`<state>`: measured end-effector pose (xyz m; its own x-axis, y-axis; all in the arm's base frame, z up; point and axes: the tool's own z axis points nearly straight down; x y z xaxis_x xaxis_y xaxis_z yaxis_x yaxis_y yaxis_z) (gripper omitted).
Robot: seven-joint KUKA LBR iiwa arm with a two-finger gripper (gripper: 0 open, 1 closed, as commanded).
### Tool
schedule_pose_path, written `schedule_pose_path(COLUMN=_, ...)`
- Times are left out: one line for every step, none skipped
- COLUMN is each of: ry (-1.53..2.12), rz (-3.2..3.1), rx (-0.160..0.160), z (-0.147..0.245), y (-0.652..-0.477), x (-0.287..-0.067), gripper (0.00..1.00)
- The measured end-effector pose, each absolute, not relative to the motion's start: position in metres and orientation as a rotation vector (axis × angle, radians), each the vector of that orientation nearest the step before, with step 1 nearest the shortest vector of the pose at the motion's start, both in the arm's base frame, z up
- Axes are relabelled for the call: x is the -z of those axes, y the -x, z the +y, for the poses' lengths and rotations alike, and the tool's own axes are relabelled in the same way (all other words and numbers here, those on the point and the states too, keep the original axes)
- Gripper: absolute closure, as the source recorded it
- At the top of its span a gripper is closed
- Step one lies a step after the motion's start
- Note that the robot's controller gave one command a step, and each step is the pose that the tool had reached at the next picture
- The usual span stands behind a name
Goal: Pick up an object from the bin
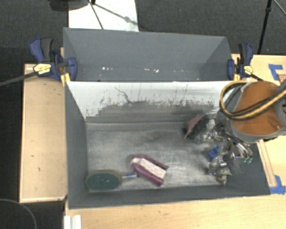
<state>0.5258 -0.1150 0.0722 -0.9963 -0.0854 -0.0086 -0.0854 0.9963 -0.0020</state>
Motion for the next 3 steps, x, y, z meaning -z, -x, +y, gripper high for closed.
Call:
schedule_pose_path(ry=-0.715, rz=3.058, rx=-0.001, z=-0.149, y=-0.53, x=-0.082, gripper=0.0)
schedule_pose_path(ry=-0.706, rz=3.061, rx=-0.005, z=-0.147, y=-0.53, x=-0.082, gripper=1.0)
schedule_pose_path(ry=-0.731, rz=3.042, rx=0.0, z=-0.145, y=-0.555, x=-0.327, gripper=1.0)
